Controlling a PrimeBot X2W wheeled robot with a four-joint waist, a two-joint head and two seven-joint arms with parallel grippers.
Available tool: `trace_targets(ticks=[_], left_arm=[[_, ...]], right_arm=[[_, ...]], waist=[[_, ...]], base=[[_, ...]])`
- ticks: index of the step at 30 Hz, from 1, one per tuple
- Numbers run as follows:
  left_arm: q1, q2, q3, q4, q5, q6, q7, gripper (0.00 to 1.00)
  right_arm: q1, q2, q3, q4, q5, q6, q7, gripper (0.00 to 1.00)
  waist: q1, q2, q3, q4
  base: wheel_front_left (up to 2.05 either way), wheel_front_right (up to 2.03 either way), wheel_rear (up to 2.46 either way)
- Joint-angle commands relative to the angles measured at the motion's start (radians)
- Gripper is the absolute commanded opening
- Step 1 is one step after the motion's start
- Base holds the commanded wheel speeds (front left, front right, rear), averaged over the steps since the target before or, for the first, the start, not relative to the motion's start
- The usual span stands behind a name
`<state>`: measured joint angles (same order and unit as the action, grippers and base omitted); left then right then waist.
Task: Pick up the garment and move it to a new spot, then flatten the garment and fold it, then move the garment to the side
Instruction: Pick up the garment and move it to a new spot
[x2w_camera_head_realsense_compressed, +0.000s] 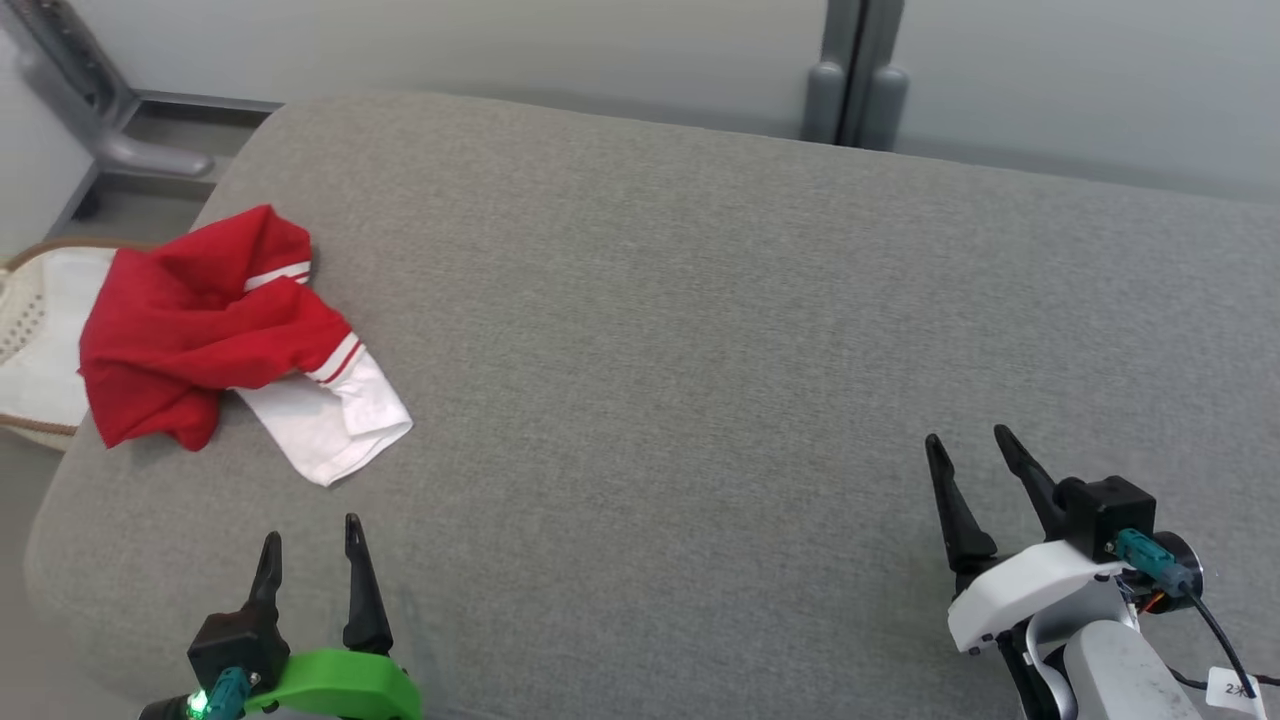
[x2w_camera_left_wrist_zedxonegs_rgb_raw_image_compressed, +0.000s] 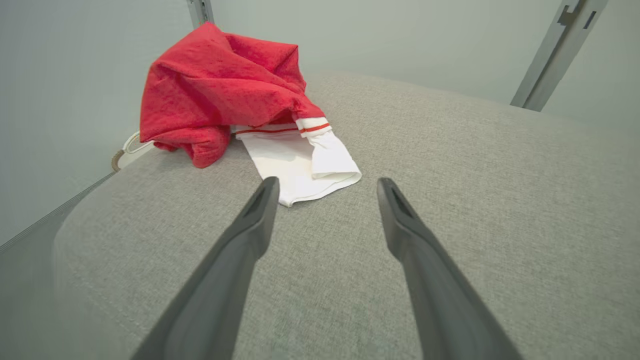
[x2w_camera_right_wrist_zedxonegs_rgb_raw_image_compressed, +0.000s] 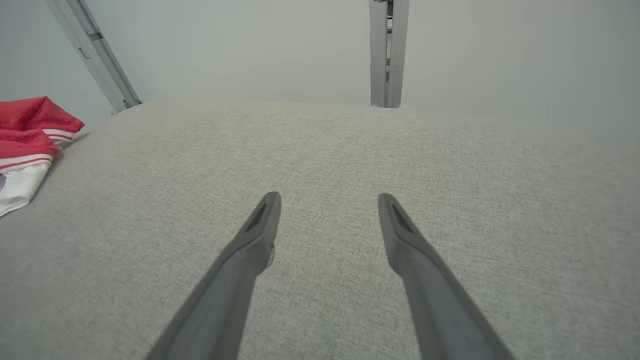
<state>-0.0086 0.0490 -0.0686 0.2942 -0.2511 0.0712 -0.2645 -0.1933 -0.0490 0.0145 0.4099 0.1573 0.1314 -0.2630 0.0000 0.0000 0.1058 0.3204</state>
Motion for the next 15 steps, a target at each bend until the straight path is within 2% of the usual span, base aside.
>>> trace_targets(ticks=[1, 8, 15], left_arm=[[0.008, 0.003, 0.004, 0.001, -0.017, 0.009, 0.001, 1.00], [0.026, 0.003, 0.039, -0.007, -0.047, -0.011, 0.001, 1.00], [0.030, 0.003, 0.059, -0.022, -0.034, -0.022, 0.001, 1.00]], right_arm=[[0.000, -0.005, -0.002, 0.004, -0.001, -0.002, -0.002, 1.00], [0.006, -0.005, 0.019, 0.007, 0.005, -0.002, -0.002, 1.00], [0.001, -0.005, 0.031, 0.009, 0.004, -0.002, -0.002, 1.00]], waist=[[0.0000, 0.0000, 0.005, 0.112], [0.0000, 0.0000, -0.004, 0.182], [0.0000, 0.0000, 0.005, 0.191]], base=[[0.00, 0.00, 0.00], [0.00, 0.00, 0.00], [0.00, 0.00, 0.00]])
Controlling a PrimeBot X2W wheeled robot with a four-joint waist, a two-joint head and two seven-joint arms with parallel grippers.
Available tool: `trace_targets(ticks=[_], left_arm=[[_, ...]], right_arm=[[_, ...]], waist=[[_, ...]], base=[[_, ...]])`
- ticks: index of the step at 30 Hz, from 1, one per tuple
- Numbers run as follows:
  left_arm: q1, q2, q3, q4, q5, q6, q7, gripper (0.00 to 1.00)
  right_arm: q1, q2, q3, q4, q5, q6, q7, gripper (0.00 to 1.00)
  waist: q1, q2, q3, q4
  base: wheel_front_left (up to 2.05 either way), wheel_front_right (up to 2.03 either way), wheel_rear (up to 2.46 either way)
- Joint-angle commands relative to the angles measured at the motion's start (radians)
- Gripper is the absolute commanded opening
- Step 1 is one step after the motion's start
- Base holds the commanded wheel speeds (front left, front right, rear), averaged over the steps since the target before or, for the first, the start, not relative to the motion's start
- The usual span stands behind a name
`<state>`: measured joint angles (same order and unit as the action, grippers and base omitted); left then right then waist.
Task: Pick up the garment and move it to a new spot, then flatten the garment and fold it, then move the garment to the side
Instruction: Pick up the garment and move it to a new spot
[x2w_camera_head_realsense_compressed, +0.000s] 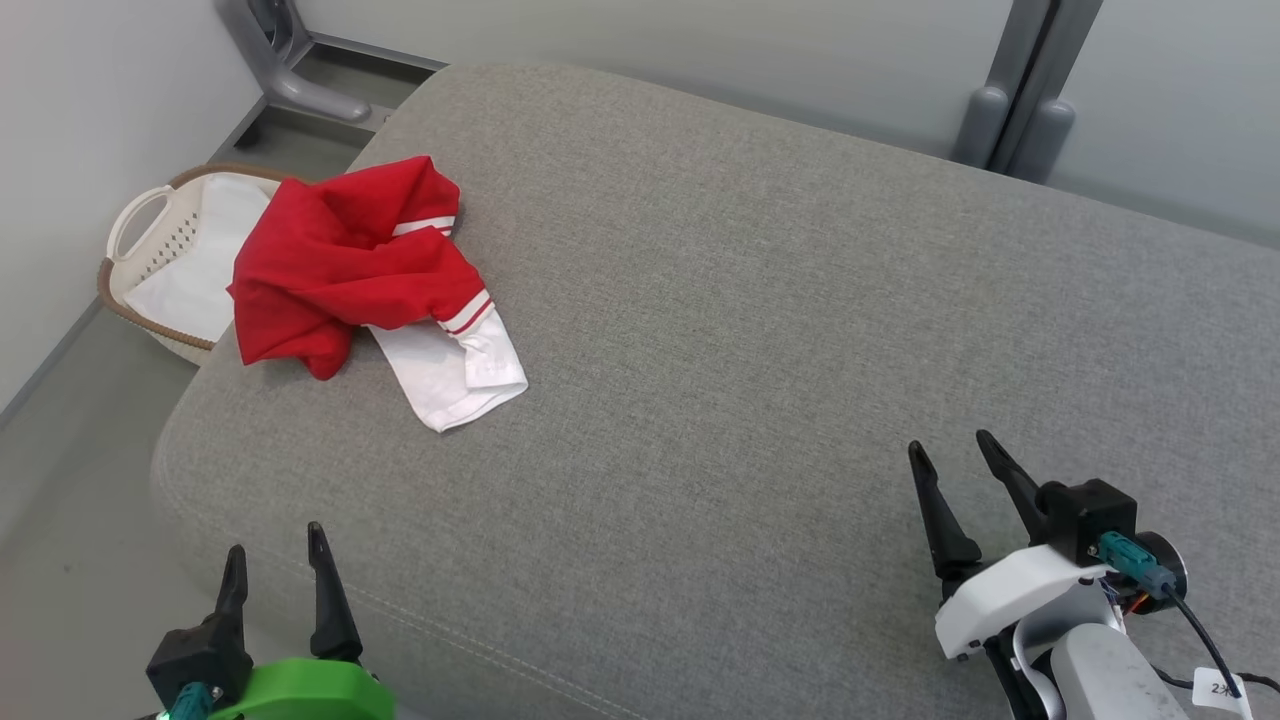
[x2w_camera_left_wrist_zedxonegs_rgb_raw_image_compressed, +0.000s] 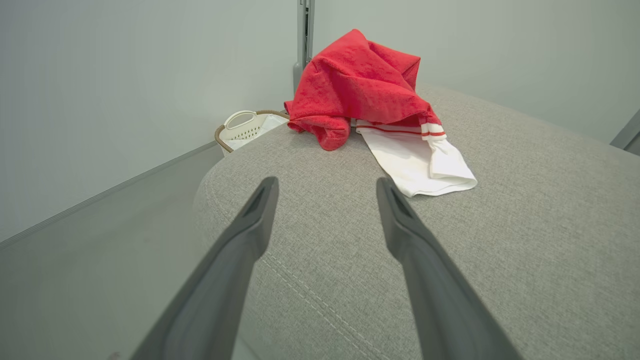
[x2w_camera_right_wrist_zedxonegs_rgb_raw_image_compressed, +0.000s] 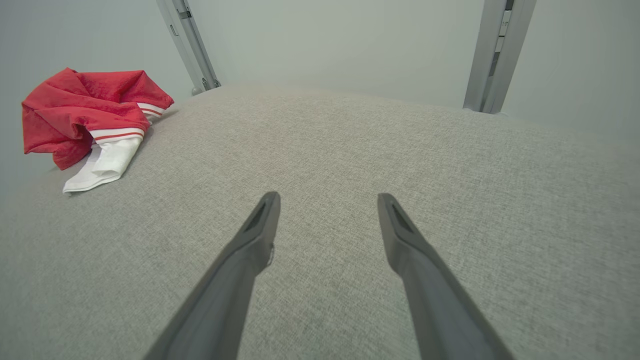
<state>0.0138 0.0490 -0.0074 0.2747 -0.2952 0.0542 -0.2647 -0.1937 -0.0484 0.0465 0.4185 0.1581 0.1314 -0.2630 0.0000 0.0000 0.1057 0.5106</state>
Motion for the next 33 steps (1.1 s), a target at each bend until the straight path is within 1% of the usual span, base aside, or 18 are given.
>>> trace_targets(ticks=[1, 2, 4, 6, 12, 16, 22, 28, 32, 33], left_arm=[[0.002, 0.003, -0.006, -0.002, 0.030, -0.011, 0.001, 1.00], [-0.008, 0.003, -0.006, -0.009, 0.045, -0.012, 0.001, 1.00], [-0.025, 0.005, 0.010, -0.007, 0.020, -0.001, 0.001, 1.00], [-0.043, 0.003, 0.010, 0.003, 0.014, -0.008, 0.001, 1.00], [-0.143, 0.003, 0.036, 0.038, 0.014, -0.047, 0.001, 1.00], [-0.235, 0.003, 0.073, 0.065, -0.002, -0.074, 0.001, 1.00], [-0.397, 0.004, 0.152, 0.178, 0.013, -0.131, 0.001, 1.00], [-0.562, 0.057, 0.230, 0.318, 0.049, -0.160, 0.001, 1.00], [-0.659, 0.111, 0.276, 0.427, 0.060, -0.158, 0.001, 1.00], [-0.681, 0.125, 0.284, 0.450, 0.064, -0.151, 0.001, 1.00]], right_arm=[[0.002, -0.006, 0.002, -0.004, 0.000, -0.002, -0.002, 1.00], [0.003, -0.006, 0.004, -0.007, -0.004, -0.002, -0.002, 1.00], [0.000, -0.006, 0.003, -0.009, -0.012, -0.002, -0.002, 1.00], [-0.010, -0.005, 0.001, -0.010, -0.023, -0.002, -0.002, 1.00], [-0.043, -0.006, -0.008, -0.020, -0.057, -0.002, -0.002, 1.00], [-0.071, -0.005, -0.012, -0.033, -0.079, -0.002, -0.002, 1.00], [-0.120, -0.005, -0.007, -0.053, -0.107, -0.002, -0.002, 1.00], [-0.162, -0.006, 0.009, -0.081, -0.126, -0.002, -0.002, 1.00], [-0.182, -0.009, 0.013, -0.099, -0.133, -0.002, -0.002, 1.00], [-0.186, -0.011, 0.015, -0.103, -0.135, -0.002, -0.002, 1.00]], waist=[[0.0000, 0.0000, 0.008, 0.000], [0.0000, 0.0000, 0.012, -0.002], [0.0000, 0.0000, 0.024, -0.008], [0.0000, 0.0000, 0.039, -0.016], [0.0000, 0.0000, 0.106, -0.048], [0.0000, 0.0000, 0.161, -0.074], [0.0000, 0.0000, 0.241, -0.121], [0.0000, 0.0000, 0.311, -0.171], [0.0000, 0.0000, 0.352, -0.199], [0.0000, 0.0000, 0.361, -0.204]], base=[[0.00, 0.00, 0.00], [0.00, 0.00, 0.00], [0.00, 0.00, 0.00], [0.00, 0.00, 0.00], [0.00, 0.00, 0.00], [0.00, 0.00, 0.00], [0.00, 0.00, 0.00], [0.00, 0.00, 0.00], [0.00, 0.00, 0.00], [0.00, 0.00, 0.00]])
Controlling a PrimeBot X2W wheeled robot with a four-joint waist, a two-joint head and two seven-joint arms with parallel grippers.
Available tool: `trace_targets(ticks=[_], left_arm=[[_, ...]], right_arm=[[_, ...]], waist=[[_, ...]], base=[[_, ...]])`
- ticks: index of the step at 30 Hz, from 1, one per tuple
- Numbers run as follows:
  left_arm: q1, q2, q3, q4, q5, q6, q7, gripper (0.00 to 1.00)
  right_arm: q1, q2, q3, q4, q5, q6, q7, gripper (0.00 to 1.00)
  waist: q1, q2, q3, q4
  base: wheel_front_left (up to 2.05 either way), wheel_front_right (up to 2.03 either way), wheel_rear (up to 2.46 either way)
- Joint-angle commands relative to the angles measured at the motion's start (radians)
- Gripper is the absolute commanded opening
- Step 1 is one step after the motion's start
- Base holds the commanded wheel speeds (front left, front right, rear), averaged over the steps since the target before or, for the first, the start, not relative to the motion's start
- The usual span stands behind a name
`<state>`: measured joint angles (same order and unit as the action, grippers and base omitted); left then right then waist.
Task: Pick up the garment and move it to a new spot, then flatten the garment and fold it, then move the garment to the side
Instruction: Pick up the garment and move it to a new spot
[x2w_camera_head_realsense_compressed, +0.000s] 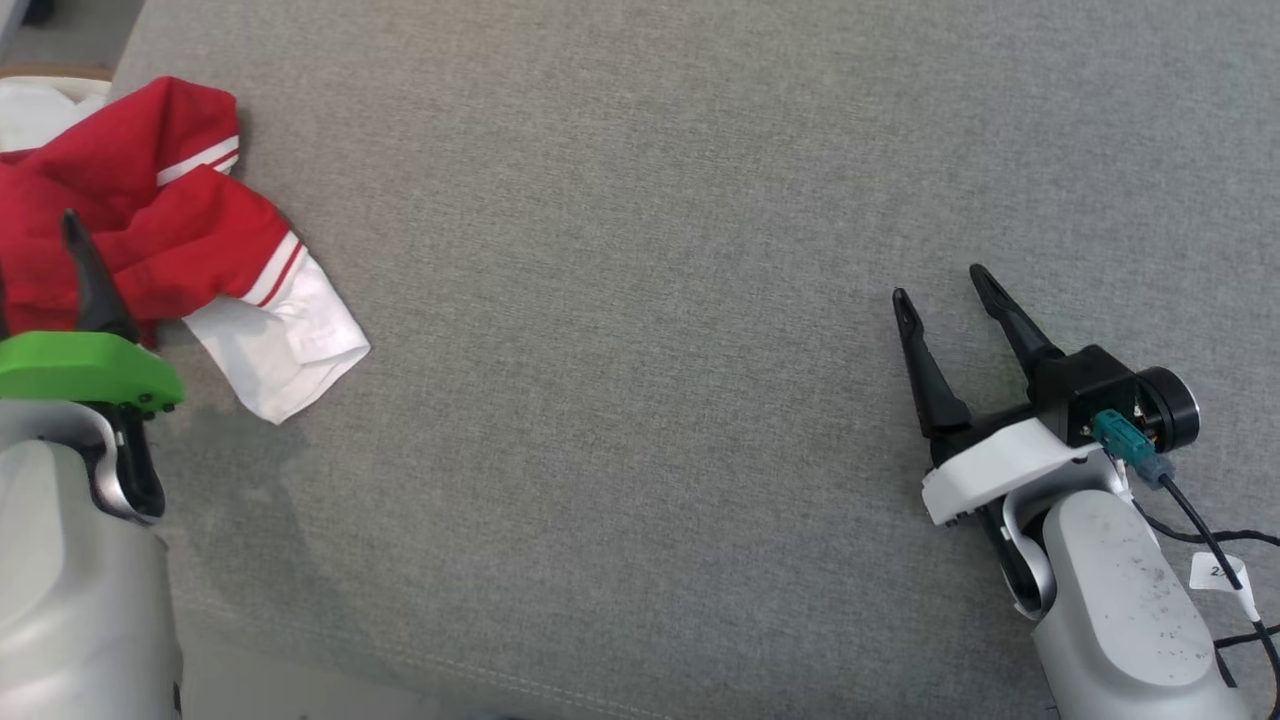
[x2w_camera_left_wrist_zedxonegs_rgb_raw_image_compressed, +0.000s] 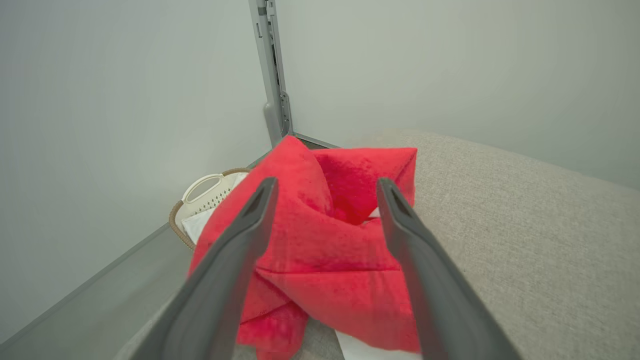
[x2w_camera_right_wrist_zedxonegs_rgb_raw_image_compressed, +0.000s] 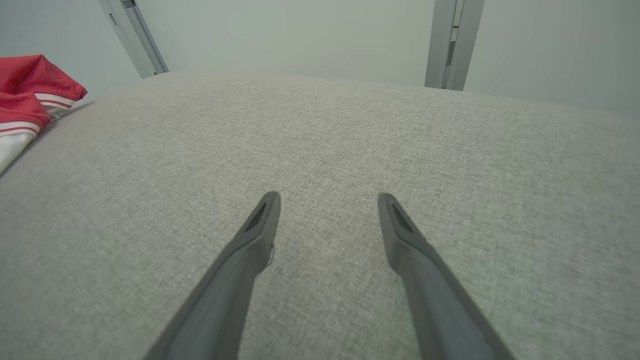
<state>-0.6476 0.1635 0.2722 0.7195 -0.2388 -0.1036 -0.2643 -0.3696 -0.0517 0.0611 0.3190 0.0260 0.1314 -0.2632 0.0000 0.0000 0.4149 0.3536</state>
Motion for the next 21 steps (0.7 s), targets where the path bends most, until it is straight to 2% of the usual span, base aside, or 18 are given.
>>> trace_targets(ticks=[1, 5, 10, 11, 12, 13, 21], left_arm=[[-0.042, 0.024, 0.008, 0.037, 0.016, 0.014, 0.000, 1.00], [-0.121, 0.069, 0.020, 0.192, 0.023, 0.044, 0.005, 1.00], [-0.190, 0.110, 0.018, 0.361, 0.022, 0.068, 0.075, 1.00], [-0.196, 0.114, 0.016, 0.391, 0.019, 0.067, 0.087, 0.93], [-0.202, 0.116, 0.018, 0.411, 0.014, 0.066, 0.089, 0.49], [-0.208, 0.120, 0.019, 0.429, 0.010, 0.064, 0.088, 0.00], [-0.256, 0.133, -0.013, 0.486, 0.023, 0.037, 0.053, 0.00]], right_arm=[[-0.014, -0.011, -0.001, -0.004, -0.003, -0.002, -0.002, 1.00], [-0.026, -0.024, 0.000, -0.005, -0.003, -0.002, -0.001, 1.00], [-0.032, -0.030, -0.001, -0.001, 0.001, -0.002, 0.000, 1.00], [-0.032, -0.030, -0.005, -0.001, 0.004, -0.002, 0.000, 1.00], [-0.032, -0.030, -0.007, -0.001, 0.005, -0.002, 0.000, 1.00], [-0.031, -0.029, -0.009, 0.000, 0.007, -0.002, 0.000, 1.00], [-0.026, -0.021, -0.027, -0.002, 0.013, -0.002, 0.000, 1.00]], waist=[[0.0000, 0.0000, 0.062, -0.053], [0.0000, 0.0000, 0.091, -0.075], [0.0000, 0.0000, 0.110, -0.101], [0.0000, 0.0000, 0.110, -0.106], [0.0000, 0.0000, 0.110, -0.108], [0.0000, 0.0000, 0.110, -0.111], [0.0000, 0.0000, 0.088, -0.122]], base=[[0.00, 0.00, 0.00], [0.00, 0.00, 0.00], [0.00, 0.00, 0.00], [0.00, 0.00, 0.00], [0.00, 0.00, 0.00], [0.00, 0.00, 0.00], [0.00, 0.00, 0.00]])
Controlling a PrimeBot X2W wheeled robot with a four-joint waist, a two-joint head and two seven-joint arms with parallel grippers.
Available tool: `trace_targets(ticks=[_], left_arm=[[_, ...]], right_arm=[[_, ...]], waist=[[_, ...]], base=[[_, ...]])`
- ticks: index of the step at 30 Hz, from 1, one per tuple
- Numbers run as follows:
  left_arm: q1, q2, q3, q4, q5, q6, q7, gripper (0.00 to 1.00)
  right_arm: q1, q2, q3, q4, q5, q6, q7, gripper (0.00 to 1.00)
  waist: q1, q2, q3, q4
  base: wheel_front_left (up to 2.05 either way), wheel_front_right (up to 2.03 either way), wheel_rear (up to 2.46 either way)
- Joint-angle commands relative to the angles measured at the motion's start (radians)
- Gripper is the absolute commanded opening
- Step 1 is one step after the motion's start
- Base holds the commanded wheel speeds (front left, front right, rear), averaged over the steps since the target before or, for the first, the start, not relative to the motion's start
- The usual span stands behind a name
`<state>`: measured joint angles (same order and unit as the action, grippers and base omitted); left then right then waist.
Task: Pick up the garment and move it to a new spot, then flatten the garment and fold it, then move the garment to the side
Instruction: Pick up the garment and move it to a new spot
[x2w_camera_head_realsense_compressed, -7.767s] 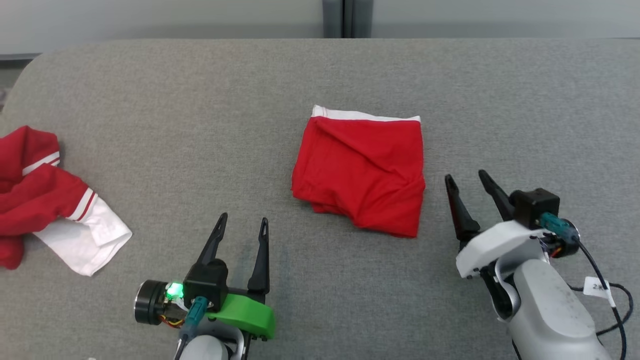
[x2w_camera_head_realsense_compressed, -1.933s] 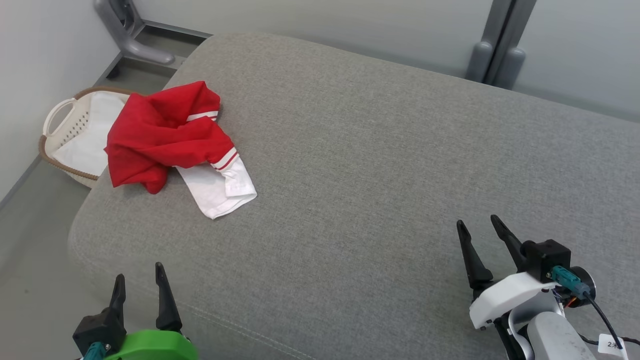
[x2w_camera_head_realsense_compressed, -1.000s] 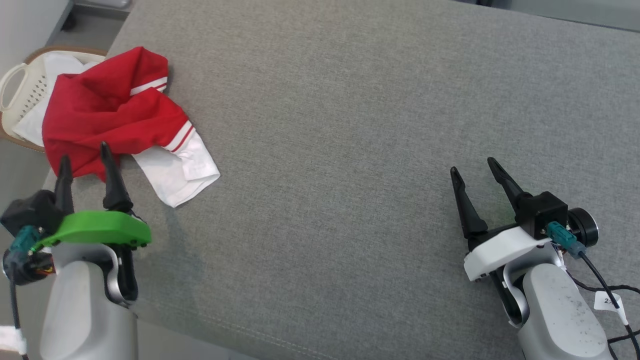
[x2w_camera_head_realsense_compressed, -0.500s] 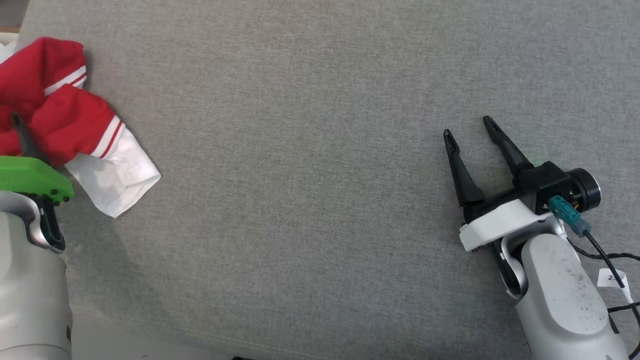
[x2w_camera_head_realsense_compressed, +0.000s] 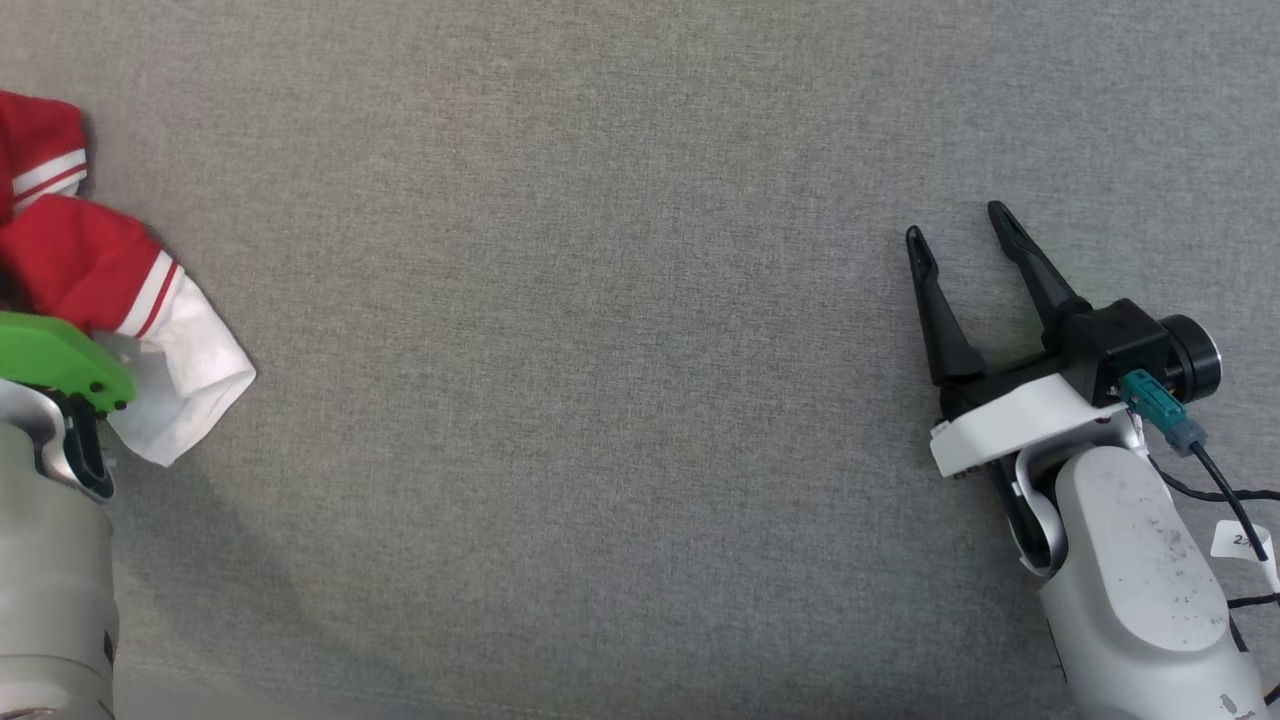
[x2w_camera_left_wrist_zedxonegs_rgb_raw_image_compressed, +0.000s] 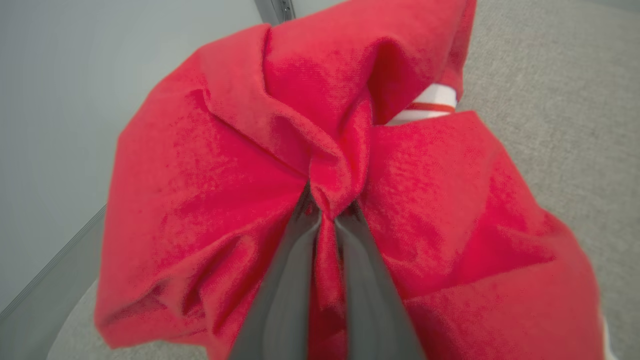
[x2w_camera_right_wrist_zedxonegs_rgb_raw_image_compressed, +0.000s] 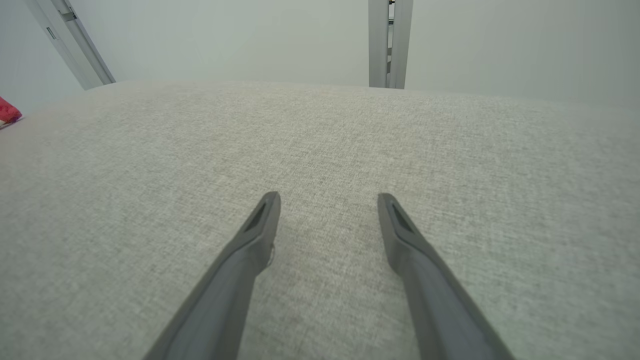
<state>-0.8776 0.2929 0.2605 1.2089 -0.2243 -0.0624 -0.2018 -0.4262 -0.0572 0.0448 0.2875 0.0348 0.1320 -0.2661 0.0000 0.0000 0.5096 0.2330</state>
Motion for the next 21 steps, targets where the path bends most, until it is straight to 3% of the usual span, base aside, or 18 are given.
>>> trace_targets(ticks=[1, 7, 13, 21], left_arm=[[-0.038, 0.003, -0.008, -0.009, 0.012, -0.011, -0.017, 0.00], [-0.126, -0.014, -0.065, -0.030, 0.027, -0.050, -0.027, 0.00], [-0.202, -0.079, -0.153, -0.101, 0.016, -0.067, -0.039, 0.00], [-0.158, -0.196, -0.398, -0.301, -0.105, -0.068, -0.043, 0.00]], right_arm=[[0.032, -0.014, -0.012, 0.030, 0.006, -0.003, 0.003, 1.00], [0.039, -0.001, -0.012, 0.029, 0.018, -0.002, 0.002, 1.00], [0.050, 0.004, -0.005, 0.028, 0.048, -0.002, 0.002, 1.00], [0.073, 0.004, 0.021, 0.030, 0.121, -0.002, 0.002, 1.00]], waist=[[0.0000, 0.0000, -0.013, -0.002], [0.0000, 0.0000, -0.057, -0.014], [0.0000, 0.0000, -0.107, -0.055], [0.0000, 0.0000, -0.165, -0.160]], base=[[0.00, 0.00, 0.00], [0.00, 0.00, 0.00], [0.00, 0.00, 0.00], [0.00, 0.00, 0.00]])
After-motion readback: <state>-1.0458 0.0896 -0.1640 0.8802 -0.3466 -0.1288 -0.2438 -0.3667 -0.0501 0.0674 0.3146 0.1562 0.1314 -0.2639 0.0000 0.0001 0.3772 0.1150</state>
